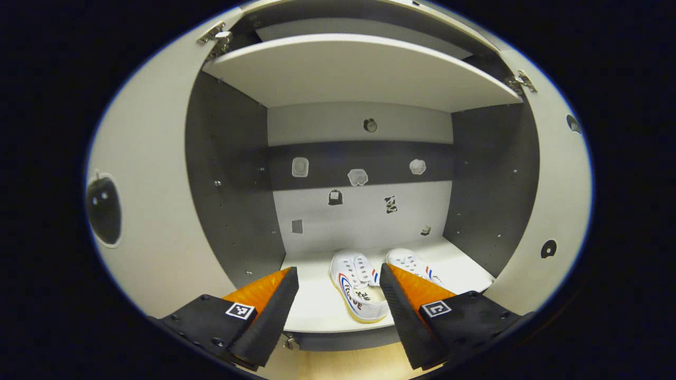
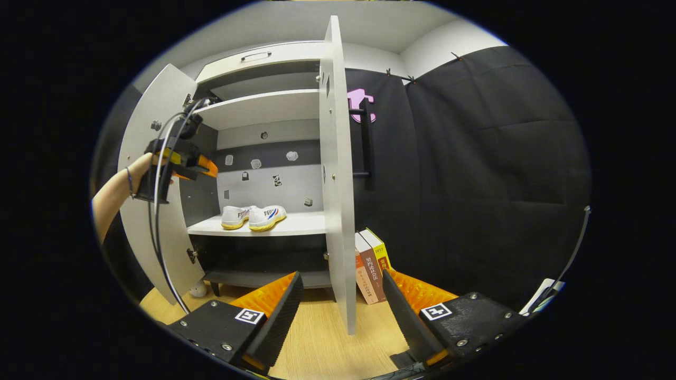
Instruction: Grab one shoe with the right hand and put it into the shoe cabinet, grab the other shoe with the left hand and put it into the shoe cabinet; then close the right door with the right hand and the left door with the left hand.
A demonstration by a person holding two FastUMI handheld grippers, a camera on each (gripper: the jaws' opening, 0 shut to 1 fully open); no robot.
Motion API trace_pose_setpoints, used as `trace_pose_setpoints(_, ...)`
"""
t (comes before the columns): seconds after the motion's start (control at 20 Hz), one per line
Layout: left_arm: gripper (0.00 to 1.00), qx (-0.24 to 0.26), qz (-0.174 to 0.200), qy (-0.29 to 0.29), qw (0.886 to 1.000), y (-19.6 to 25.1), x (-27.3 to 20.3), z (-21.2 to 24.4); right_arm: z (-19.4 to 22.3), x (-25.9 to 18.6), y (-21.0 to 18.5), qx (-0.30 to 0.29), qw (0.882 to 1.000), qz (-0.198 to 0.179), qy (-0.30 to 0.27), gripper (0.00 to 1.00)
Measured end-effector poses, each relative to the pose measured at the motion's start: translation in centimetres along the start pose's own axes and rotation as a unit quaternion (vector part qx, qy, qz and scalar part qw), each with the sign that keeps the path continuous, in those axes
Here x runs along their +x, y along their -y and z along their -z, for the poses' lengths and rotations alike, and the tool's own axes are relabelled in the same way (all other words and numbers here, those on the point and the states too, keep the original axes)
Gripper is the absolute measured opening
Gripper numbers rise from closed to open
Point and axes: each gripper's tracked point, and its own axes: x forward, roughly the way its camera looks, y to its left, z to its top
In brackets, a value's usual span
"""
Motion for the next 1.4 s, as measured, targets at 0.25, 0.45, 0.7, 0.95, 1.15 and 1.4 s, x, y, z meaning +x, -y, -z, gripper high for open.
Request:
trace_pose_setpoints(0.25, 0.99, 0.000, 0.012, 0.061, 0.998, 0.7, -8.0, -2.4, -0.8, 0.0, 2.1, 0.001, 1.000, 0.006, 0.005, 0.92)
trace_pose_setpoints(0.45, 0.99, 0.009, 0.008, 0.091, 0.996, 0.7, -13.4, -2.5, -1.4, 0.8, 4.6, 0.004, 1.000, 0.017, 0.008, 0.92)
trace_pose_setpoints(0.7, 0.98, 0.012, -0.002, 0.114, 0.993, -0.1, -19.6, -1.4, -1.9, 3.4, 6.9, -0.003, 1.000, 0.023, 0.009, 0.92)
trace_pose_setpoints(0.95, 0.98, -0.004, -0.003, 0.122, 0.993, -1.0, -23.9, 0.7, -1.8, 7.7, 8.1, -0.015, 1.000, 0.019, 0.006, 0.92)
trace_pose_setpoints(1.15, 0.98, -0.027, -0.011, 0.116, 0.993, -2.2, -26.5, 2.5, -1.7, 10.2, 8.9, -0.003, 1.000, 0.021, 0.000, 0.93)
trace_pose_setpoints(1.4, 0.98, -0.034, -0.039, 0.119, 0.992, -5.2, -29.2, 4.3, -3.0, 10.2, 8.2, 0.005, 1.000, 0.010, 0.022, 0.92)
